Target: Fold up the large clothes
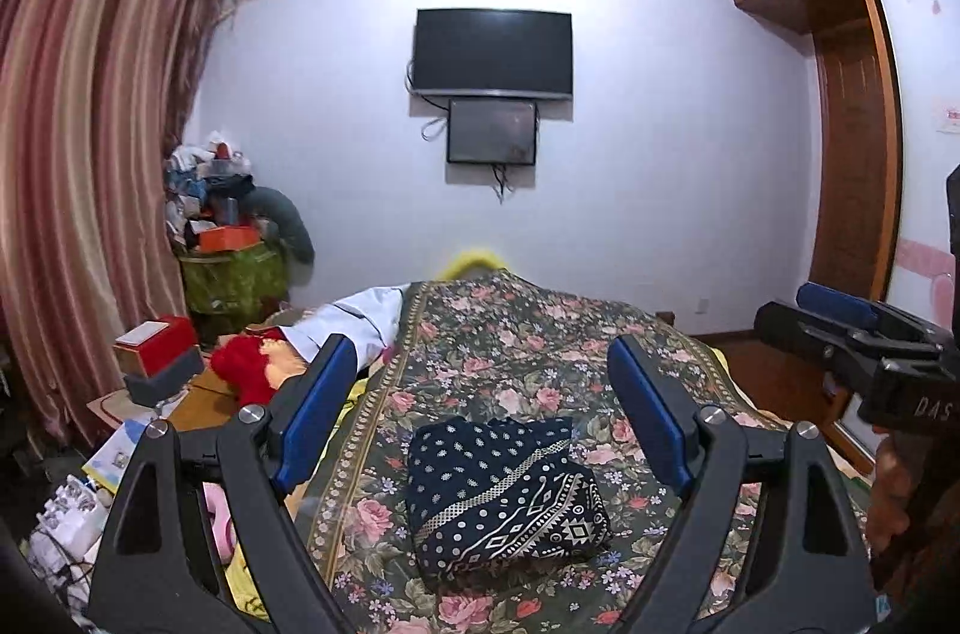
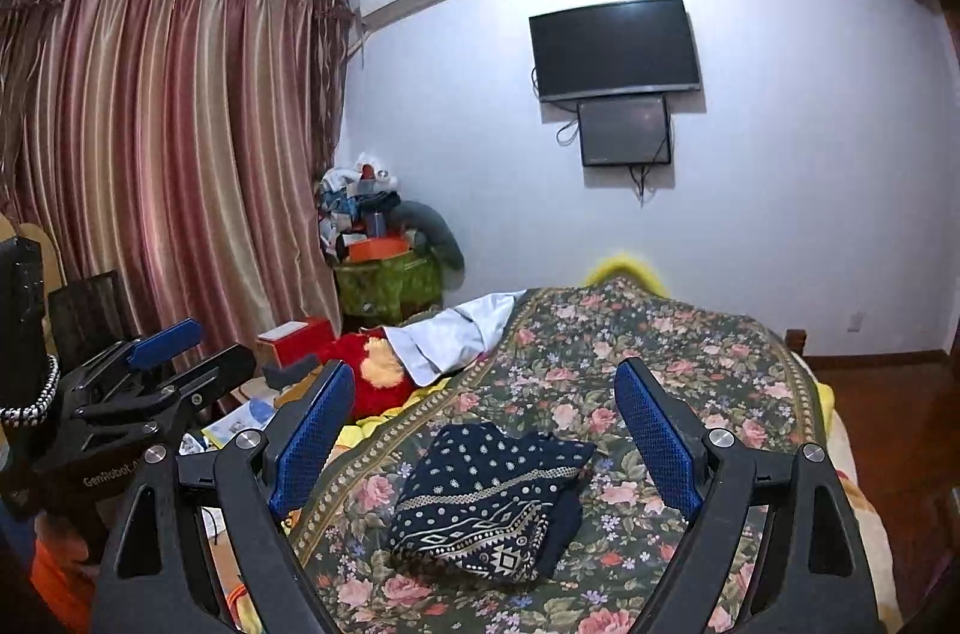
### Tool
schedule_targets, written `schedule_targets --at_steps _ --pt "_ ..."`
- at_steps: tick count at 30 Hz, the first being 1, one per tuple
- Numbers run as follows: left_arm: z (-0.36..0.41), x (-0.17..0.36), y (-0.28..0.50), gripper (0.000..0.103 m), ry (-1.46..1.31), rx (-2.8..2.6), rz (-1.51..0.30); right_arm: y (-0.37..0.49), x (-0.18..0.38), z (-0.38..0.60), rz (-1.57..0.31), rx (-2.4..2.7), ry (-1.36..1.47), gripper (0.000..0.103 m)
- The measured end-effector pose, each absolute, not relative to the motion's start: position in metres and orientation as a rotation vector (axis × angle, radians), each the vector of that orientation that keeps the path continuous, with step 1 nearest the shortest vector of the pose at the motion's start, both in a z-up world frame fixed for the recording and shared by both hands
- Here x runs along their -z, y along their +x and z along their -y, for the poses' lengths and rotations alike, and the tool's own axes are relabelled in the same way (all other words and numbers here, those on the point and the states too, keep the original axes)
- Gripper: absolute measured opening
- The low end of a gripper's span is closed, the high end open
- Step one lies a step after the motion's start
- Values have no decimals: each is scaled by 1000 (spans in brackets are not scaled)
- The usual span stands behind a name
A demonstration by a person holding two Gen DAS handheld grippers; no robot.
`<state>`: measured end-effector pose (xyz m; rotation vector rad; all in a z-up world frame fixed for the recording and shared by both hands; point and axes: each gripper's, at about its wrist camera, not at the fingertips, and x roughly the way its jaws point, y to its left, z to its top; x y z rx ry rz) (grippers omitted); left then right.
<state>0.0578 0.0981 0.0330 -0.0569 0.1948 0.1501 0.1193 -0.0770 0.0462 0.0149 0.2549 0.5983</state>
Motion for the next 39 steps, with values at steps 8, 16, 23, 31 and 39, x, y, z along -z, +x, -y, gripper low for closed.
schedule_targets --at_steps 8,16,23,31,39 --pt "-89 -22 41 86 -53 -173 -193 101 -33 72 -268 -546 -13 96" --pt "-93 -14 44 86 -77 -168 -214 100 -28 75 -277 -517 -16 101" --pt "-92 -12 45 86 -72 -167 -216 101 -26 74 -282 -510 -22 102" --pt "-94 -10 47 87 -66 -147 -228 106 -24 74 -297 -499 -23 103" --pt "-94 -8 51 89 -64 -128 -238 108 -24 73 -297 -491 -28 103"
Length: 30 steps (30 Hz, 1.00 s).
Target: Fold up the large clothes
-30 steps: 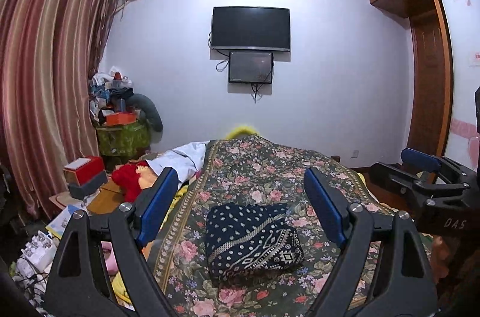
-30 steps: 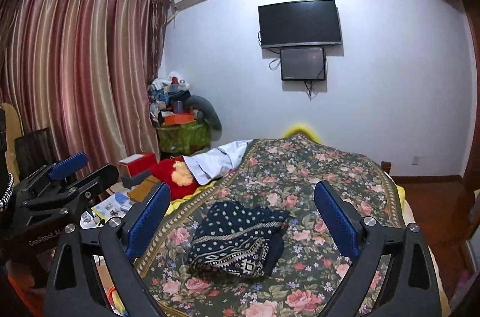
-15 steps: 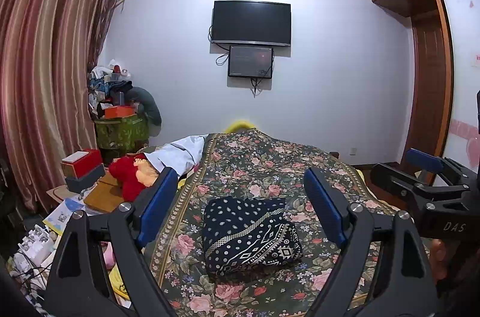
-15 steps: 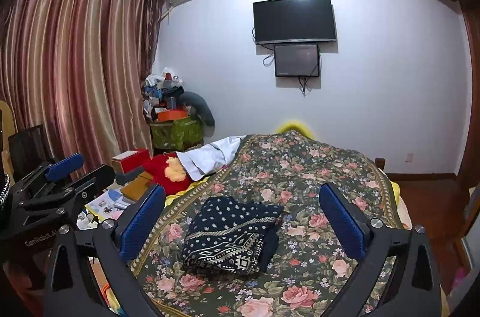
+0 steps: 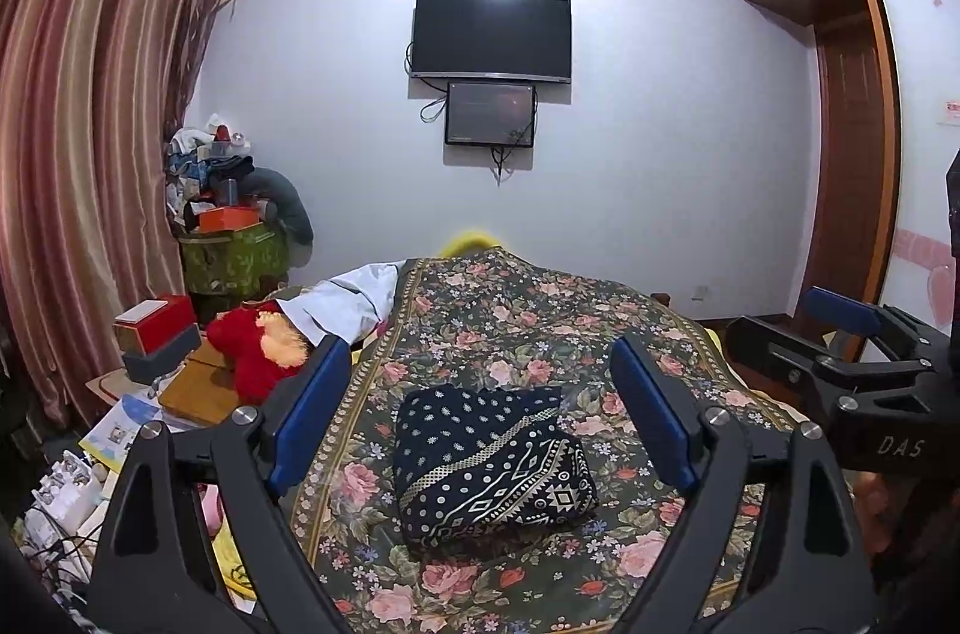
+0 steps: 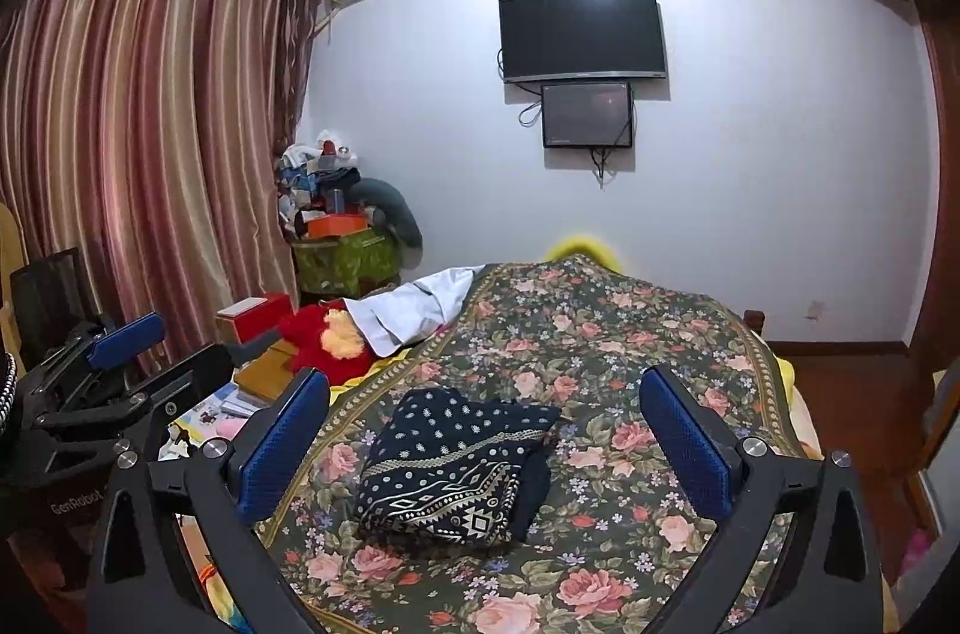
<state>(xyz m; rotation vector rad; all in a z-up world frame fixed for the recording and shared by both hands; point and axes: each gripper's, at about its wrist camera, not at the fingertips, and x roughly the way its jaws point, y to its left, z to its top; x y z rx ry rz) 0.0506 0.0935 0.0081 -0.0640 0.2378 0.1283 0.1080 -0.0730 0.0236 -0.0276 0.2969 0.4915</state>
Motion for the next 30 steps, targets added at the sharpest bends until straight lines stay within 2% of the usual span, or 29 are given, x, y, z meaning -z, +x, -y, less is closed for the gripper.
schedule_targets --at_steps 9,30 --pt "-94 -8 52 93 -66 -128 -237 110 -23 73 -295 -487 -29 103" --pt "-97 -8 52 94 -97 -99 -223 107 -24 73 -285 -483 -31 103"
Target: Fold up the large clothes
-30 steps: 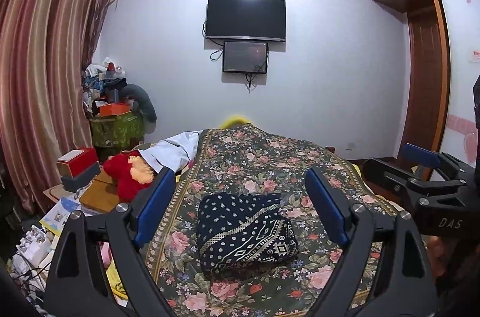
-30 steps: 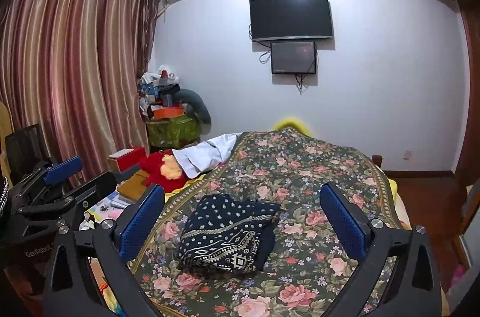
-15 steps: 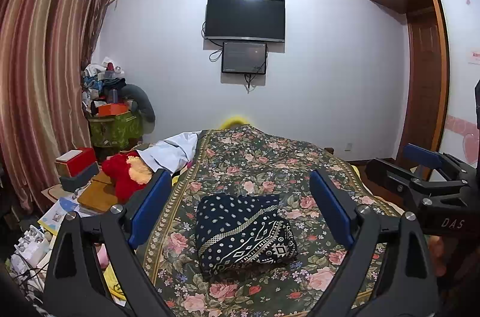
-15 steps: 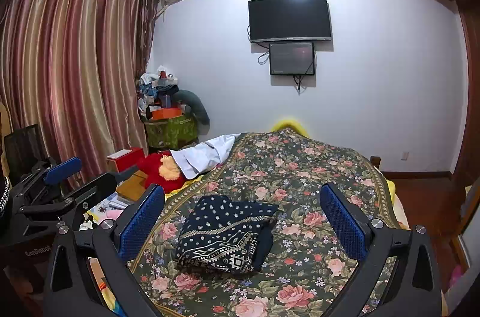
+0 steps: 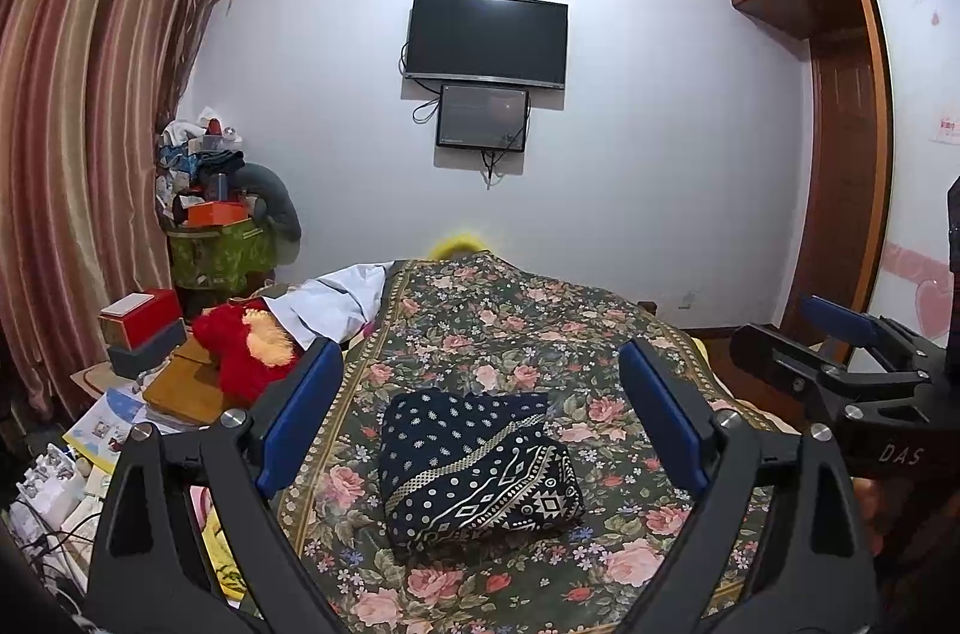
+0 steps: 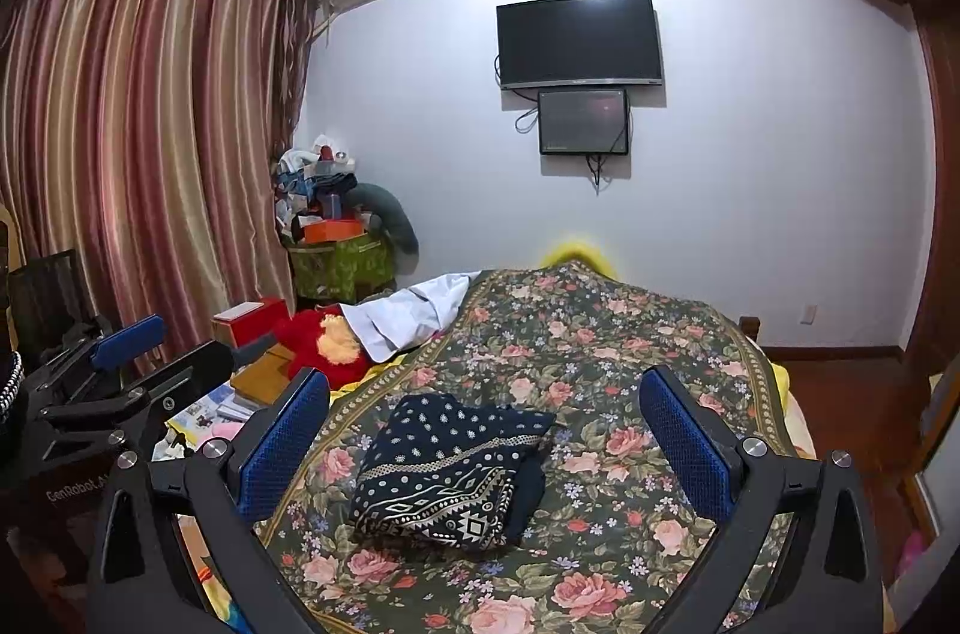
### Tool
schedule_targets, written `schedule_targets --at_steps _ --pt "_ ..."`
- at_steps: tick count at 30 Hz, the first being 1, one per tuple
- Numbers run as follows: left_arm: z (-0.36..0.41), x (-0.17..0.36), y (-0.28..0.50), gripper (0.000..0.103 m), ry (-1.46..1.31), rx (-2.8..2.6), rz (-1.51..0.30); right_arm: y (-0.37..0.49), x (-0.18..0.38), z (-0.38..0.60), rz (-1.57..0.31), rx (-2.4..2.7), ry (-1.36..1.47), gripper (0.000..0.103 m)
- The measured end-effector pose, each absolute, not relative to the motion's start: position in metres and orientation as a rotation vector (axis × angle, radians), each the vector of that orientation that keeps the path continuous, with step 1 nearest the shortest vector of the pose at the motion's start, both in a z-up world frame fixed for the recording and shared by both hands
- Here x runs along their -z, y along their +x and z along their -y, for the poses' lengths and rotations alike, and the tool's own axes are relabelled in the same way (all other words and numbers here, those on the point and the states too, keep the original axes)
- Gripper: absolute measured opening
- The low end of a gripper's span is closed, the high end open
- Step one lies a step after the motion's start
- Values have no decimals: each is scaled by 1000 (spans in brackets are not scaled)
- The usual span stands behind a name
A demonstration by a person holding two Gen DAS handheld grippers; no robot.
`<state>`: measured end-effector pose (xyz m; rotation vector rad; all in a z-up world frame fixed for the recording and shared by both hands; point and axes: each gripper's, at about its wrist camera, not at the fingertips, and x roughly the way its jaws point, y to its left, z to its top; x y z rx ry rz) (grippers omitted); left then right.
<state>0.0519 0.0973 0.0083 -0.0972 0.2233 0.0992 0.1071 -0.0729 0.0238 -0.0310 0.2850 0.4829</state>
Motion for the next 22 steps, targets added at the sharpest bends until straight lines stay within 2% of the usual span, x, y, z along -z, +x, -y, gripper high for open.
schedule_targets --at_steps 22 --pt "-94 -8 51 94 -94 -80 -227 106 -29 76 -281 -482 -28 103"
